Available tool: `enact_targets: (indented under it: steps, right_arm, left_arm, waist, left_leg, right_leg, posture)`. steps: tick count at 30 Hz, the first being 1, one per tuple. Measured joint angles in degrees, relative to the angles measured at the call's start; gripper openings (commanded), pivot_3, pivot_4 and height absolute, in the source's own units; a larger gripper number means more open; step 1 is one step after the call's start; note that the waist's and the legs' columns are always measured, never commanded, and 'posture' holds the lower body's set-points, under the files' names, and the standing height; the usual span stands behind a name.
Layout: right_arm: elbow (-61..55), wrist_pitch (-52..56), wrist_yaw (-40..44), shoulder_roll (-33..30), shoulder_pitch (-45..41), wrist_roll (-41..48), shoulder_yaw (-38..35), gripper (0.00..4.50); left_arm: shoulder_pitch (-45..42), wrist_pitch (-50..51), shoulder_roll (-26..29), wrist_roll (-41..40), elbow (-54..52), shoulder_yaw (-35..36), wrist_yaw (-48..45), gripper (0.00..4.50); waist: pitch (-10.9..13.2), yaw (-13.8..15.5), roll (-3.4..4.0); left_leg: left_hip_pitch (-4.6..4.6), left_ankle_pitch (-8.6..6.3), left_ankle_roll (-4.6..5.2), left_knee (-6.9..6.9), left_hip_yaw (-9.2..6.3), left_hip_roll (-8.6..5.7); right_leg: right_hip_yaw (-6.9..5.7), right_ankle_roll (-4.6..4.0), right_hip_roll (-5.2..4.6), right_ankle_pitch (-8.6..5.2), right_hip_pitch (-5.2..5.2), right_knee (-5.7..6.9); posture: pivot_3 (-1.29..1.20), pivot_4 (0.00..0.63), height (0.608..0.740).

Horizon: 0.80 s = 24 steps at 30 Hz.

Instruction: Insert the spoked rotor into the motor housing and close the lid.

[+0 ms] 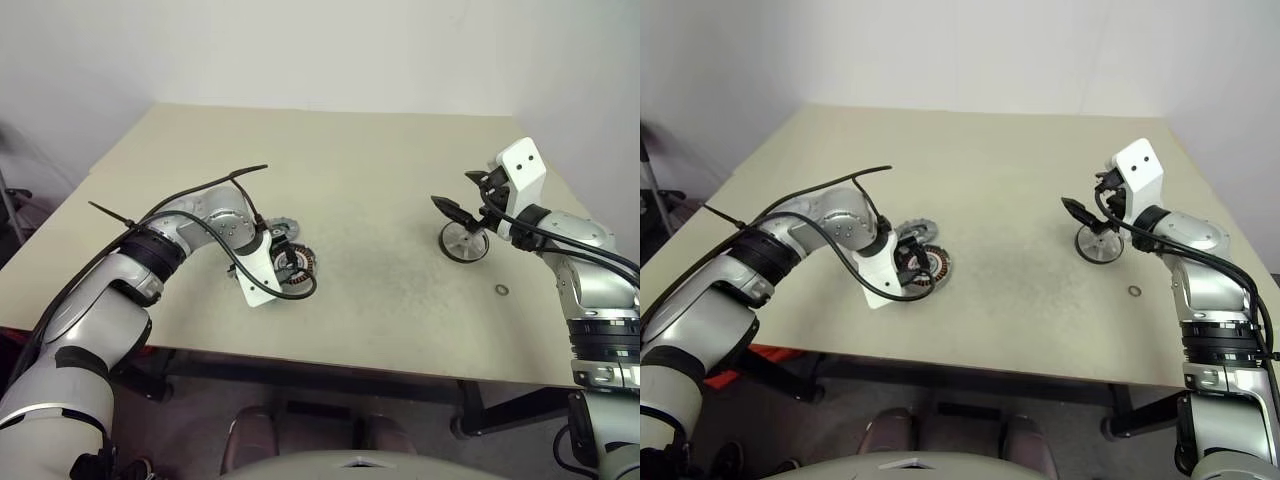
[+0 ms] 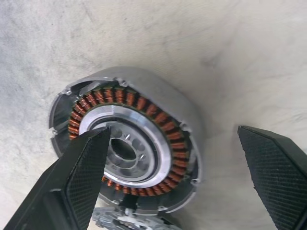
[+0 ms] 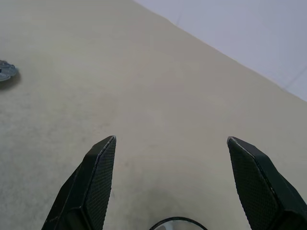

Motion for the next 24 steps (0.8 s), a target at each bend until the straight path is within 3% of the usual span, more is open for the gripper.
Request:
enact_targets:
  steps: [15, 24]
  right_arm:
    - [0.0, 0.0, 0.03, -0.05, -0.01, 0.14, 0.0, 4.17]
    - [0.0, 0.09, 0.41, -1.11, -0.01, 0.19, -0.26, 4.17]
  left_arm:
    - [-1.97, 0.27, -3.72, 4.48, 5.32, -0.53, 5.28, 4.48]
    - [-1.16, 0.09, -2.05, 2.21, 1.27, -0.75, 1.65, 4.48]
  waist:
    - [-0.17, 0.06, 0.26]
    - [-0.16, 0.05, 0.26]
  left_leg:
    - [0.07, 0.27, 0.13, 0.0, 0.06, 0.13]
    - [0.04, 0.3, 0.14, -0.15, 0.06, 0.19]
  right_leg:
    - [-0.71, 0.1, -0.43, -0.08, 0.65, -0.17]
    - [-0.8, 0.06, -0.41, -0.14, 0.63, -0.23]
  posture:
    - [0.0, 0.0, 0.74]
    - [0.0, 0.0, 0.74]
